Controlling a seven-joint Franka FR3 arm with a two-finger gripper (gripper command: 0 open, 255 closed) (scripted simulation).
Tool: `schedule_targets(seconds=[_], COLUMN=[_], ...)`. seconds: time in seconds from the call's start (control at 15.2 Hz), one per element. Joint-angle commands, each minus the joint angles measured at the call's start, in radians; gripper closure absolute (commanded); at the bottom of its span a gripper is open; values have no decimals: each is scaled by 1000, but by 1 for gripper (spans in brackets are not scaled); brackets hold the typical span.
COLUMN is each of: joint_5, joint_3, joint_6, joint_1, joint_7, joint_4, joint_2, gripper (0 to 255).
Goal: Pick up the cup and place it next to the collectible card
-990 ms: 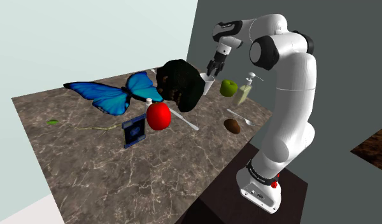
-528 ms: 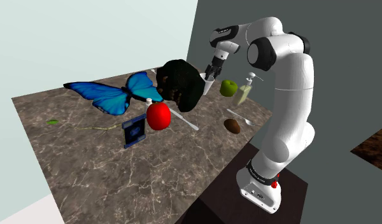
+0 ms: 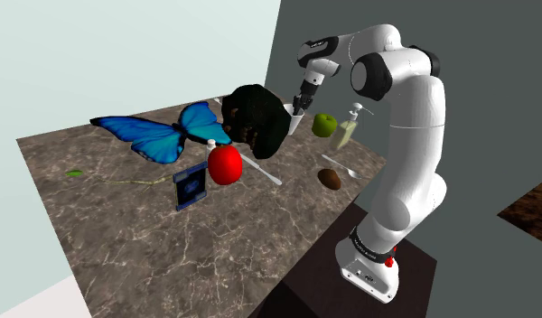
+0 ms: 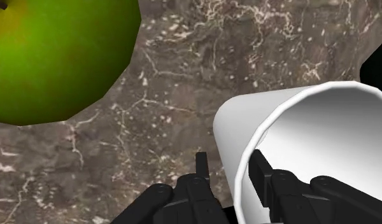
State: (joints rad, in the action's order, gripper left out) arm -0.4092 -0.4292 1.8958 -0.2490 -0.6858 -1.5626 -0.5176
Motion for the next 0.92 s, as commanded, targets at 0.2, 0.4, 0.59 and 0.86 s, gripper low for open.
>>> schedule_targets(seconds=[0.2,0.4,0.59,0.86], joint_5=[0,0,6,16], joint_3=[0,0,-3,-8], joint_6=[0,0,-21,-63], joint_1=[0,0,0,0], joint_7=[0,0,7,19], joint_4=[0,0,12,41], joint_2=[0,0,10,27], gripper=[255,255,255,255])
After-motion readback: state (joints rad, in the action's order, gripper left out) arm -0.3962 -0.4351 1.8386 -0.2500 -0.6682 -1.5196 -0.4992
